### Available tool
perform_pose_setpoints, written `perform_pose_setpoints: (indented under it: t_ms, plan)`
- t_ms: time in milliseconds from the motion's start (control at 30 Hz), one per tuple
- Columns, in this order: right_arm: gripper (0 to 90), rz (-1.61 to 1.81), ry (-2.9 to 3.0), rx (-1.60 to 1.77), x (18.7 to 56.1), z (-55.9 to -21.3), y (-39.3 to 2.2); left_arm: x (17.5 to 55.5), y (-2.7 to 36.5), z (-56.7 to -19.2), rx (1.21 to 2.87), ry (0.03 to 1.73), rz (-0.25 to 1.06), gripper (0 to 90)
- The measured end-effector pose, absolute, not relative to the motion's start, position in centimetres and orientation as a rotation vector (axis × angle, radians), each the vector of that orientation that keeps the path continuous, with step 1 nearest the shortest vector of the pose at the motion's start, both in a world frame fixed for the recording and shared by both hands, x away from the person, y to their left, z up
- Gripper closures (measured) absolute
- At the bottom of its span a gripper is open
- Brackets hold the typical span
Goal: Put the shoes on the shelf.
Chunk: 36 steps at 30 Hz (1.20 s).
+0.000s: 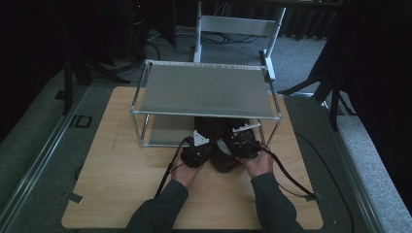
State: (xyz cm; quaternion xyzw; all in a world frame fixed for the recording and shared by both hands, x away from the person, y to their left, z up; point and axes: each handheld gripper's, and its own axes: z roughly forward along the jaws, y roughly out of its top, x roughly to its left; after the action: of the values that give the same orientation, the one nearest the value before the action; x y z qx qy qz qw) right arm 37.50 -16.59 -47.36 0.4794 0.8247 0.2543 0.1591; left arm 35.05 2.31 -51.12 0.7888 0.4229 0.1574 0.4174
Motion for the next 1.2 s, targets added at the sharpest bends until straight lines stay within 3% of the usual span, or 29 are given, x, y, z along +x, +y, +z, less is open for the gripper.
perform_pose_setpoints:
  t_ms: [1200]
  plan:
    - [81.0, 0.808, 2.143, 1.494, 39.3, -48.6, -15.3, 37.7, 1.3, -51.9, 1.906, 1.143, 0.588, 90.0]
